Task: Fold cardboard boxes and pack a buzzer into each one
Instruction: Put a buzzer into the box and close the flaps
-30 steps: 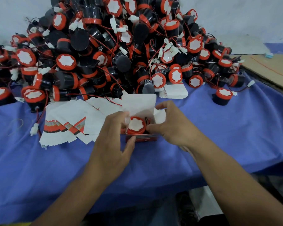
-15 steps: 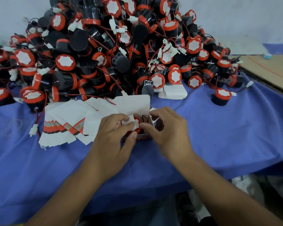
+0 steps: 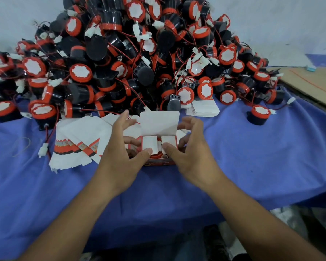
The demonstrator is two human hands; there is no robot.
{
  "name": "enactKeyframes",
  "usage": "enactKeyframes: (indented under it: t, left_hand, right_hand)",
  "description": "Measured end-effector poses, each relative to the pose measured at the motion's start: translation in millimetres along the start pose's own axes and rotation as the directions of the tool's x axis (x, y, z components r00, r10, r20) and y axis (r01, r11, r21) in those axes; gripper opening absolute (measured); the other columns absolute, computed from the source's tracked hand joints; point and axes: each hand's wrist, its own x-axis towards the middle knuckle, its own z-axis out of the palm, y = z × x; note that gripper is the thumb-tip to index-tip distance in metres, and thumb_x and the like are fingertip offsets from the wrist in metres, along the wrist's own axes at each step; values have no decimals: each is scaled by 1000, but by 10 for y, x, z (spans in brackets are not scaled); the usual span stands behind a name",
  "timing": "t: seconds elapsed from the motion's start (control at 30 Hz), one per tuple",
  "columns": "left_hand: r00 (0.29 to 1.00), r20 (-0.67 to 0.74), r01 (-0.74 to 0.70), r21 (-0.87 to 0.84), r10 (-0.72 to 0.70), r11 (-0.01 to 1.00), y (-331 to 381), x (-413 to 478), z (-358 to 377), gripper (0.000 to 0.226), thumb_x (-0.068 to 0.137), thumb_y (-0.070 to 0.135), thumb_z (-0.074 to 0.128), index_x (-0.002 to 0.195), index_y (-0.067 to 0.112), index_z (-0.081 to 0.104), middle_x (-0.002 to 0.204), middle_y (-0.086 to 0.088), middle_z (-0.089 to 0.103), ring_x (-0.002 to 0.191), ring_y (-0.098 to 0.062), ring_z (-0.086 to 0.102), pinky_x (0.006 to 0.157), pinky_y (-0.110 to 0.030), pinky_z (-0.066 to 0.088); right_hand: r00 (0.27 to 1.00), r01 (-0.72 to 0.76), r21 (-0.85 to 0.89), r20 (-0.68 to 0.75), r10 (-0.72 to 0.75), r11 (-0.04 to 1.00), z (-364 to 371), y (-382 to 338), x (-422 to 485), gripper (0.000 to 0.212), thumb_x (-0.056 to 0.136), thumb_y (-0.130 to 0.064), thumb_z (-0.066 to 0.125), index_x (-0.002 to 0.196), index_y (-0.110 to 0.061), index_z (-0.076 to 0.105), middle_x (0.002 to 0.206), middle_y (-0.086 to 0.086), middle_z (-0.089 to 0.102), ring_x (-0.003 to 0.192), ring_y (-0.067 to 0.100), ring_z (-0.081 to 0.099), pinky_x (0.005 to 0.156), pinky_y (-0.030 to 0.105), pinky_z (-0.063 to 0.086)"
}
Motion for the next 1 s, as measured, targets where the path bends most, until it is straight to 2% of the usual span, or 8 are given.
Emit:
enactKeyframes:
  t: [0.07, 0.13, 0.23, 0.3, 0.4, 0.47, 0.6, 1.0]
  left_hand:
    - [998, 60, -26, 12, 26, 1000, -27, 25, -32, 61, 88, 15, 74, 132, 47, 46, 116, 22, 60, 82, -7, 60, 68, -21, 50]
    - [998, 69, -10, -5, 11, 1000, -43, 34, -57, 43, 87, 15, 75, 116, 41, 59, 97, 11, 66, 76, -11, 62, 66, -27, 51]
    - [989, 67, -136, 60, 132, 989, -60, 6, -71, 31, 82, 4, 77, 102, 27, 70, 109, 16, 66, 96, -9, 64, 76, -19, 51]
    - [980, 78, -192, 144, 182, 971, -50, -12, -78, 30, 82, 1, 75, 102, 23, 71, 119, 19, 63, 107, -1, 61, 82, -10, 47]
    - [969, 123, -235, 200, 213, 951, -37, -27, -107, 31, 85, 13, 73, 107, 34, 66, 124, 23, 59, 111, 5, 57, 87, -7, 45]
    - [963, 161, -252, 240, 218, 937, -18, -39, -128, 29, 84, 33, 70, 112, 38, 63, 127, 26, 55, 115, 1, 55, 90, -11, 45]
    - [948, 233, -280, 279, 218, 919, -22, -68, -156, 49, 81, 55, 60, 126, 37, 57, 135, 29, 48, 121, -6, 52, 95, -28, 49]
    - [956, 179, -267, 207, 232, 941, -26, -33, -151, 41, 87, 39, 68, 126, 29, 66, 130, 19, 59, 120, -5, 58, 94, -36, 54]
  right_hand:
    - [996, 74, 7, 55, -74, 997, -26, -3, 15, 60, 92, -15, 72, 125, -47, 34, 95, -31, 56, 61, 5, 52, 59, 12, 44]
    - [981, 168, -54, 104, -162, 984, -58, -14, 21, 43, 93, -10, 69, 117, -41, 52, 82, -35, 59, 62, 6, 52, 58, 12, 42]
    - [931, 356, -185, 152, -331, 916, -101, 22, 40, 31, 86, 8, 66, 108, -13, 71, 105, -8, 68, 95, 17, 63, 80, 28, 53]
    - [908, 400, -217, 228, -353, 890, -131, 69, 51, 31, 85, 1, 73, 116, -7, 72, 120, 5, 67, 112, 16, 59, 95, 22, 50]
    - [916, 309, -196, 325, -236, 931, -196, 77, 34, 53, 91, -50, 68, 131, -15, 66, 134, -9, 57, 122, 3, 53, 99, 14, 45]
    - [917, 252, -188, 359, -173, 949, -227, 79, 24, 67, 89, -66, 58, 137, -19, 61, 139, -15, 50, 127, -3, 48, 99, 9, 43]
    - [916, 244, -191, 367, -162, 951, -227, 73, 20, 60, 90, -51, 69, 140, -19, 57, 140, -10, 52, 127, 4, 50, 100, 18, 47]
    - [933, 175, -97, 335, -133, 980, -210, -1, 51, 43, 94, -33, 71, 135, -21, 64, 131, -8, 60, 121, 4, 55, 99, 28, 50]
